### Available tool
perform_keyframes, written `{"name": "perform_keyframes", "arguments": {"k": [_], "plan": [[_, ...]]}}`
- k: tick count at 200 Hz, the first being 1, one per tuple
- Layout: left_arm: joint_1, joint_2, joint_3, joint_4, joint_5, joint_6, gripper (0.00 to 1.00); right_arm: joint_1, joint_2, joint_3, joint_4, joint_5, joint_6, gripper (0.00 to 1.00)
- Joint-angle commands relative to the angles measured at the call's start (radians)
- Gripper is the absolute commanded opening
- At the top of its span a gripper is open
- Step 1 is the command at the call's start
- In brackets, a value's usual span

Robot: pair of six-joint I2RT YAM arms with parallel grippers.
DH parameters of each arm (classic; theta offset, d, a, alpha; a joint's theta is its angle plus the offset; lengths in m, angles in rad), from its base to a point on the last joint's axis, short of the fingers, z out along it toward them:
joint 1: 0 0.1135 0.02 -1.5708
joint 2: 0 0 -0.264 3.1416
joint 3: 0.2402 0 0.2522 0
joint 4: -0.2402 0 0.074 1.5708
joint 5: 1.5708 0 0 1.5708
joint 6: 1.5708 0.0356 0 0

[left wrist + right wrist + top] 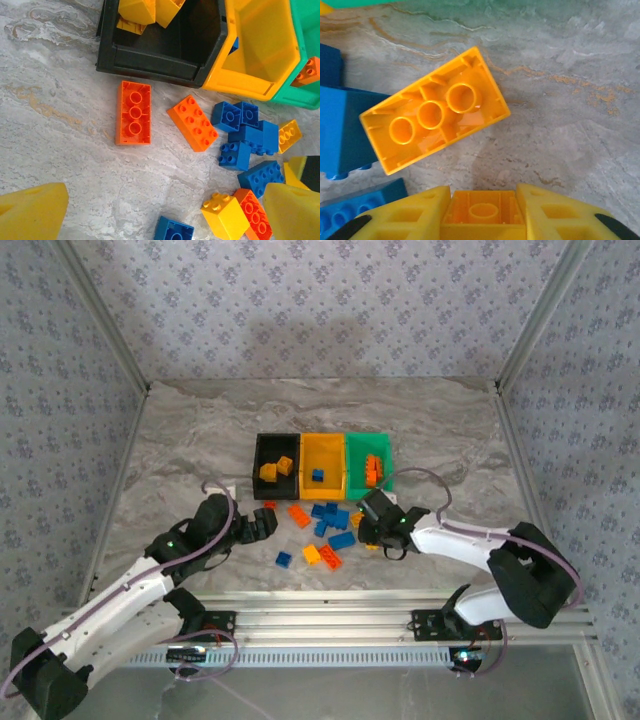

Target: Sort the legos into containers by color

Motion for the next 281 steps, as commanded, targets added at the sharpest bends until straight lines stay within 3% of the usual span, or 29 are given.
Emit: {"name": "perform_keyframes", "arguments": {"k": [1,40,63,112,149,194,225,253,281], "plan": [[0.007,-0.002,-0.014,-0.014,0.009,-0.01,1.0,0.013,-0.051,-0.004,-0.058,0.007,0.003,0.33],[0.008,-0.02,-0.026,-0.027,-0.001,0.001,1.0,0.079,-0.155,0.041,-0.114,0.021,-0.005,0.29],[0.01,-0.042,-0.046,-0.049,-0.022,0.001,1.0,0.111,-0.117,0.164,-0.112,0.004,-0.061,0.29],[0.012,-0.088,-0.093,-0.078,-0.021,-0.012,1.0,0.139,0.257,0.589,-0.033,-0.07,-0.187,0.3],[0.013,-0.123,-0.106,-0.12,-0.014,-0.005,1.0,0.122,0.566,0.935,-0.08,-0.088,-0.219,0.3],[0.013,-0.19,-0.115,-0.167,-0.023,-0.013,1.0,0.105,0.756,1.161,-0.156,-0.052,-0.211,0.31],[0.012,-0.206,-0.119,-0.174,-0.016,-0.013,1.0,0.101,0.786,1.206,-0.181,0.009,-0.204,0.4],[0.013,-0.2,-0.119,-0.159,-0.003,-0.007,1.0,0.093,0.789,1.222,-0.162,0.022,-0.2,0.61],[0.013,-0.185,-0.114,-0.15,0.024,0.007,1.0,0.092,0.731,1.184,-0.119,0.045,-0.193,0.65]]}}
